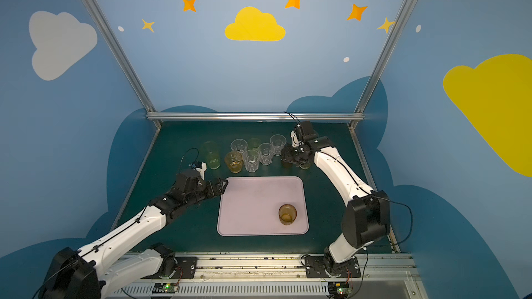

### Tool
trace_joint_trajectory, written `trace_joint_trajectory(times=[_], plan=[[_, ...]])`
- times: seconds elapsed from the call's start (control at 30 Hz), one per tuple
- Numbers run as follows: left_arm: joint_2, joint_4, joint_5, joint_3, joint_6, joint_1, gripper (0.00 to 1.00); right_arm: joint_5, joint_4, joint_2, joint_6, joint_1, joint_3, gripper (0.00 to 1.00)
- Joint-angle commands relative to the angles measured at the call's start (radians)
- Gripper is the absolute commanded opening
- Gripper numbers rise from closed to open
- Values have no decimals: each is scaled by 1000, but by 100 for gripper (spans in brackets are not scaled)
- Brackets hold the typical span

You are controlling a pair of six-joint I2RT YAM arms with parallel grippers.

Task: Place the glasses into the tray
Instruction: Pick up the glass from the top-center of the table.

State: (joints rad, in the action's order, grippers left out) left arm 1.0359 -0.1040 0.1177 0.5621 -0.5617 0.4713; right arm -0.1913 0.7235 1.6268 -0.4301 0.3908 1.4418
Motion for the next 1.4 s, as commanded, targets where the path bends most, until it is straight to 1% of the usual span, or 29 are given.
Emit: trace_joint_trajectory(times=[0.0, 0.17, 0.3, 0.43, 0.57, 0.63, 0.67, 0.83, 1.0, 1.13, 1.3, 1.37], plan=[[-26, 50, 35, -4, 0, -4, 100, 16, 26, 62, 76, 21, 80, 46], [-49, 88, 57, -25, -5, -3, 100, 84, 65, 164, 118, 37, 174, 43], [-65, 102, 69, -34, -12, -3, 100, 109, 81, 222, 122, 37, 215, 41], [-65, 113, 82, -39, -15, -3, 100, 133, 109, 268, 119, 37, 259, 38], [-63, 115, 83, -41, -21, -2, 100, 150, 110, 299, 119, 37, 281, 36], [-68, 114, 74, -46, -29, -3, 100, 163, 112, 317, 113, 34, 292, 31], [-71, 113, 68, -47, -30, -3, 100, 165, 112, 327, 109, 32, 298, 30], [-81, 116, 45, -60, -35, -3, 100, 150, 127, 380, 107, 29, 340, 30], [-78, 122, 42, -63, -36, -2, 100, 173, 135, 416, 117, 29, 362, 28], [-73, 116, 27, -62, -43, -2, 100, 222, 158, 436, 121, 26, 377, 24], [-78, 115, 17, -64, -41, -2, 100, 212, 156, 450, 132, 25, 380, 22], [-79, 115, 16, -65, -40, -3, 100, 210, 156, 457, 134, 25, 382, 20]])
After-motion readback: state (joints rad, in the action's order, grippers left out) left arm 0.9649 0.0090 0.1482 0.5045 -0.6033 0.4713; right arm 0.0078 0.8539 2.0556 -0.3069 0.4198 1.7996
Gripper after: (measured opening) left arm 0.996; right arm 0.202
